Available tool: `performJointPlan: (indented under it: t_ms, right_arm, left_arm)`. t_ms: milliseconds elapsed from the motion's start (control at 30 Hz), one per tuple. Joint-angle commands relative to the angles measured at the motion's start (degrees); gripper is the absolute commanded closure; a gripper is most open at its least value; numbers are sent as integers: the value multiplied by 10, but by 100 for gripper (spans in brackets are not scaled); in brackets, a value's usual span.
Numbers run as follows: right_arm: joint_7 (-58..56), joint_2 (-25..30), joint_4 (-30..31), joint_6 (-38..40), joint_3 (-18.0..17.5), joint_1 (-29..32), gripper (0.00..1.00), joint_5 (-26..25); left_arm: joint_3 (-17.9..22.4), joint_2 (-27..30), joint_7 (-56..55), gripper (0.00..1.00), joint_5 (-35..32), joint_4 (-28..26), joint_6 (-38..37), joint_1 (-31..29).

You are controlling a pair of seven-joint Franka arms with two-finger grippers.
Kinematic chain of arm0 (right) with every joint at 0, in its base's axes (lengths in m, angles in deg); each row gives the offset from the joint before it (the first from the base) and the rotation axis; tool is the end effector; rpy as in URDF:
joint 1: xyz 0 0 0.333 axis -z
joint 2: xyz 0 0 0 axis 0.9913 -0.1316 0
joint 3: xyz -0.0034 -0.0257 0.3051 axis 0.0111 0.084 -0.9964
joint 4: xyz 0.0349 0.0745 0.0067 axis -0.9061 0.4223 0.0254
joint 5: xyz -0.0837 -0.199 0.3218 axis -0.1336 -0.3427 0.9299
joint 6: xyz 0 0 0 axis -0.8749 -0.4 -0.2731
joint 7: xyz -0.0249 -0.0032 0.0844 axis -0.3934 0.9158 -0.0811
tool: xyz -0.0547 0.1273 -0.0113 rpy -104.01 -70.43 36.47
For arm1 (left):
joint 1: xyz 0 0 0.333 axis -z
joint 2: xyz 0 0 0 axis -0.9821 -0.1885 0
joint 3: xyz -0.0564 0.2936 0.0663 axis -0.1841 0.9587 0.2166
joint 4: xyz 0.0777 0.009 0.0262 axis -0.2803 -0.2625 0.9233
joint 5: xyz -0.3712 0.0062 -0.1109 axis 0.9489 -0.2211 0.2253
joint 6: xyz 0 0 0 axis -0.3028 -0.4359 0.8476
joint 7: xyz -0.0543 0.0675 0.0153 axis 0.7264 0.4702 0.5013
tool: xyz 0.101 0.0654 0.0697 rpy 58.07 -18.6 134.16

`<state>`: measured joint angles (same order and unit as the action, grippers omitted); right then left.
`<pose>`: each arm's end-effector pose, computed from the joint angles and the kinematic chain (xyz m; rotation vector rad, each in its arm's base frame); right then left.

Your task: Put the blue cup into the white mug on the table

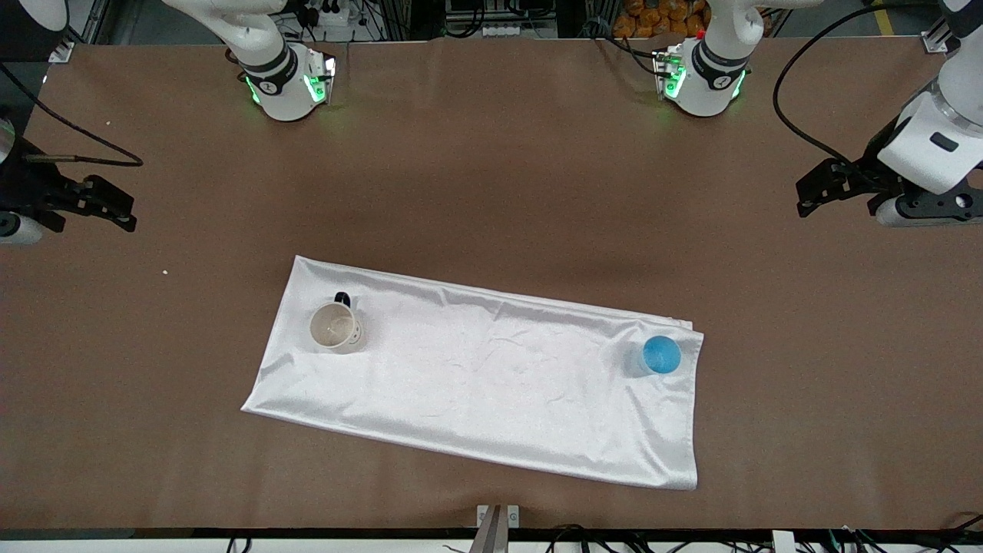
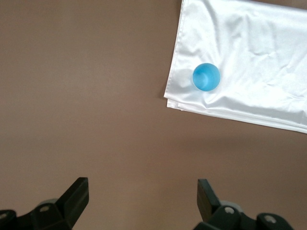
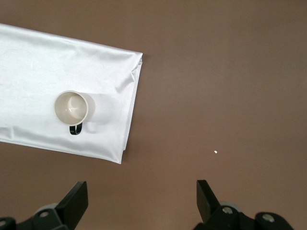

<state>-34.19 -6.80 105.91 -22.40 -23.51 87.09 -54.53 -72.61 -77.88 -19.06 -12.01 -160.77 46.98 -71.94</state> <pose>0.5651 0.0065 0.5765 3.0994 0.0190 0.0495 0.5505 -0.0823 0.5790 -3.1274 -0.0071 -0.0528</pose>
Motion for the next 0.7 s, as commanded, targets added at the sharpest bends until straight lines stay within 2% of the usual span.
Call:
performJointPlan:
  t_ms: [0,467,667]
  right_arm:
    - [11,-4,-13,3,0,0,0,13]
    - [9,-5,-7,11,0,0,0,15]
    - [4,-9,20,11,0,1,0,52]
  left_arm:
    - [1,-5,10,0,-9,11,0,-1]
    - [2,-9,9,0,-3,14,0,0]
    - [2,-8,9,0,0,13,0,4]
